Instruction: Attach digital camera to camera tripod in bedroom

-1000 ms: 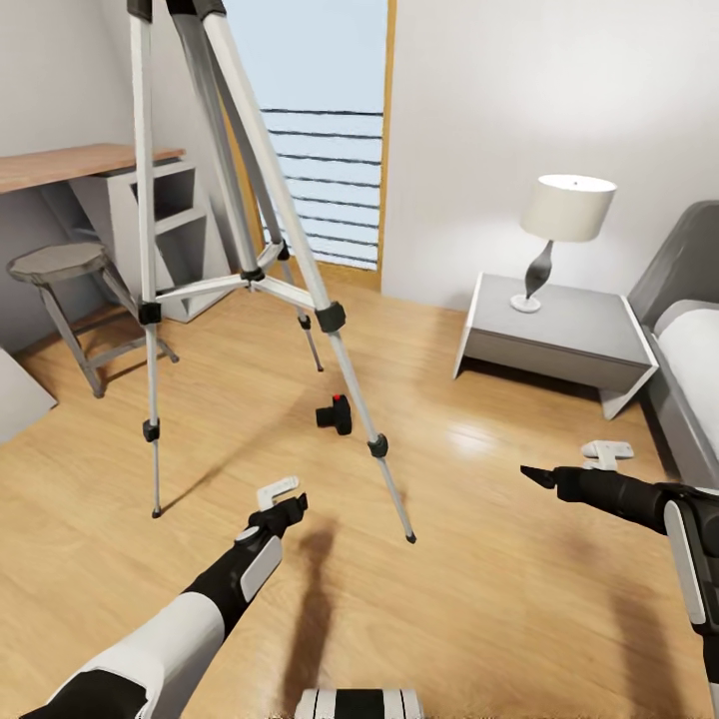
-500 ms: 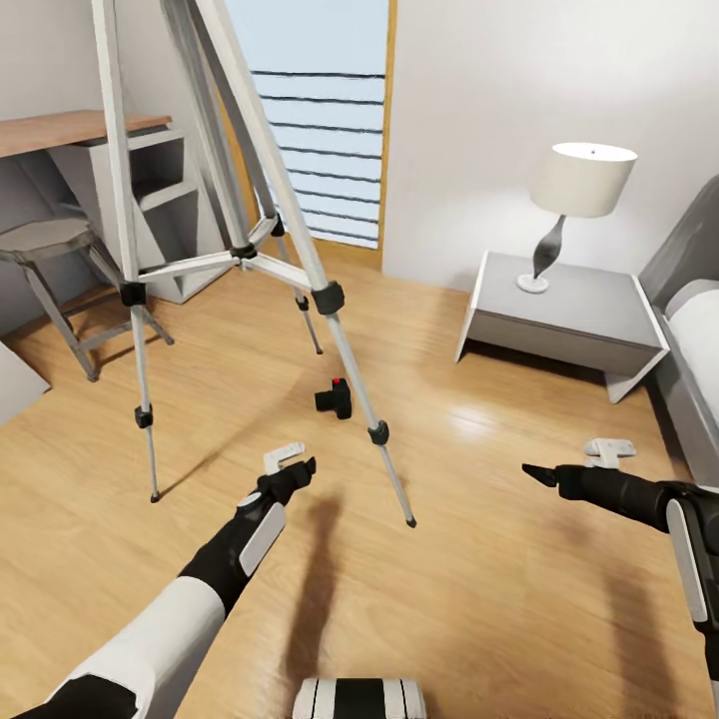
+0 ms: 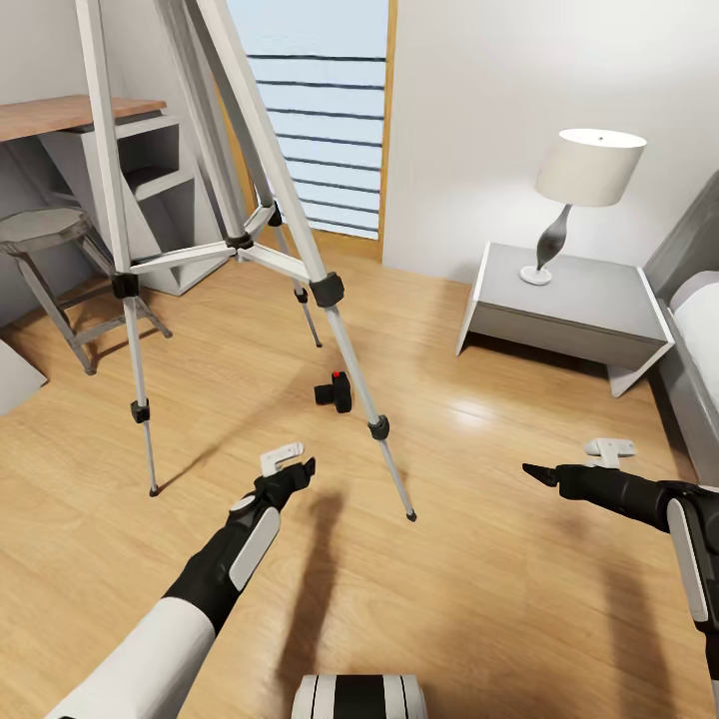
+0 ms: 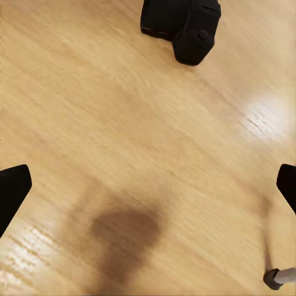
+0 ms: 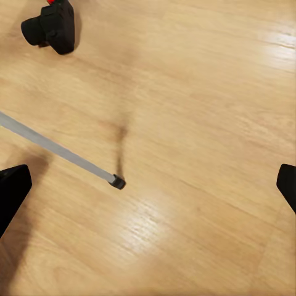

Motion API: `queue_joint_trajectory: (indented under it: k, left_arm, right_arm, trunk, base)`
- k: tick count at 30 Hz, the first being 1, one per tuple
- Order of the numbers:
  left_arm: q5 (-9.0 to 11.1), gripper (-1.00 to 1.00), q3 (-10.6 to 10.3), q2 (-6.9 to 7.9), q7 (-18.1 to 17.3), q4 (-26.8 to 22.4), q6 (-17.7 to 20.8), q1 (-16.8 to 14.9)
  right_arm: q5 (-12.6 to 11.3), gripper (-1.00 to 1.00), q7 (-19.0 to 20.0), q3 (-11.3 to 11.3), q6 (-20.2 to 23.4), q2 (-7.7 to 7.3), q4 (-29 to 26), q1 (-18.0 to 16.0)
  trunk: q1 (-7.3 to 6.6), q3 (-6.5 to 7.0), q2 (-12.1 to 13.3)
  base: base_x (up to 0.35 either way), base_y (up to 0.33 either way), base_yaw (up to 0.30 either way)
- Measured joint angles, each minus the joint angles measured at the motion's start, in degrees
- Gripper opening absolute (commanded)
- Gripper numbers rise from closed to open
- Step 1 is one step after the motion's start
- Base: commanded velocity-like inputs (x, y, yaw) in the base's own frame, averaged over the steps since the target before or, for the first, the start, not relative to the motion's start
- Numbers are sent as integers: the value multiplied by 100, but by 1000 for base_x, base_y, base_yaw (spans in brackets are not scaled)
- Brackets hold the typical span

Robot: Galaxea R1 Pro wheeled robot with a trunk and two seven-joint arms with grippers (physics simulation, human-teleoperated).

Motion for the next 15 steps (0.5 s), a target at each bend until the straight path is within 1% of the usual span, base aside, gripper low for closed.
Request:
queue_joint_trajectory:
  k: [3,8,11,15]
  left_arm:
    - [-1,100,2,17,-3,-24,-1,23]
    - [-2,100,-3,102,-4,-34,-46,103]
    - [-3,100,-2,149,1,-32,-104,153]
    - [3,100,-3,188,6,-24,-135,187]
  right_arm:
    - [0,100,1,0,0,0,0,2]
    - [0,100,1,0,1,0,-1,4]
    - [0,100,2,0,2,-1,-1,5]
    - [0,100,0,0,0,2,-1,7]
  trunk:
    - [0,0,0]
    - [0,0,0]
    - [-2,0,0]
    - [-2,0,0]
  base:
    - [0,0,0]
    - [25,-30,0]
    - [155,-108,0]
    - [231,-129,0]
